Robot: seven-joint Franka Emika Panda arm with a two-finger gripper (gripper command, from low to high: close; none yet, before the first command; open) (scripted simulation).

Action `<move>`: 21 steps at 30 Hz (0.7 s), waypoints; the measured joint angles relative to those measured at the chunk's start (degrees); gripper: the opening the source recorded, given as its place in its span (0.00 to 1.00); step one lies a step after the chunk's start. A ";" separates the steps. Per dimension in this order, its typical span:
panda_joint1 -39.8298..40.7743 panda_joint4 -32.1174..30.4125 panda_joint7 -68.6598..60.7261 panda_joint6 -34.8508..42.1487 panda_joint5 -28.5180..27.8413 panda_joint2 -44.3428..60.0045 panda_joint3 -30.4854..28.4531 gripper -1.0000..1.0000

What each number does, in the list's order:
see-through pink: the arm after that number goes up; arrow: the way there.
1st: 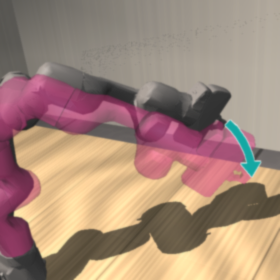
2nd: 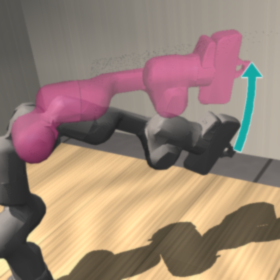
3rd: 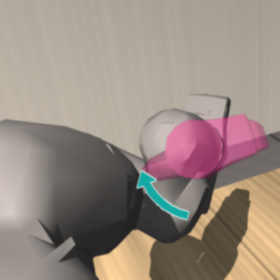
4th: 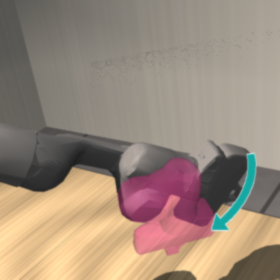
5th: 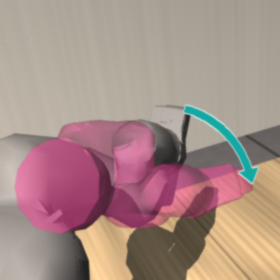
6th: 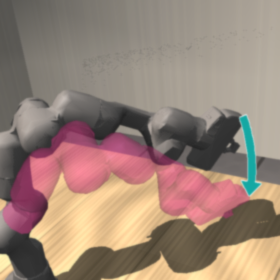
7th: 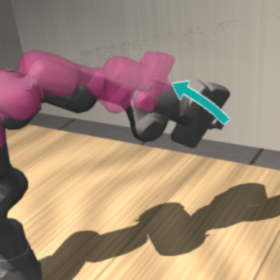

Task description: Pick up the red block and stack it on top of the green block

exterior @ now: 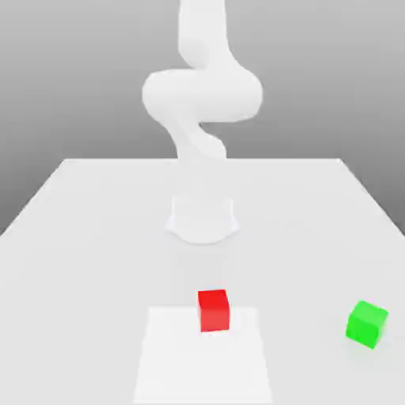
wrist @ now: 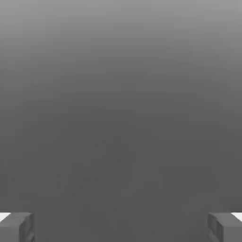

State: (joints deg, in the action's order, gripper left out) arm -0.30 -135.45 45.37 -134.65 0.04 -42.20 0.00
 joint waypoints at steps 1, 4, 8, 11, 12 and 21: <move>-0.16 -1.76 -0.22 -1.40 0.01 1.80 -0.01 0.50; -0.61 -6.89 -0.87 -5.49 0.04 7.12 -0.02 0.50; -1.21 -13.72 -1.75 -10.88 0.07 14.16 -0.01 0.50; -1.69 -19.02 -2.42 -15.05 0.08 19.67 -0.03 0.50; -2.02 -20.84 -2.56 -16.47 -0.04 21.61 -0.20 0.50; -3.20 -30.60 -4.13 -34.76 0.04 45.37 -0.23 0.50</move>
State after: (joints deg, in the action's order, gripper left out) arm -3.50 -166.05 41.24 -169.41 0.08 3.17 -0.23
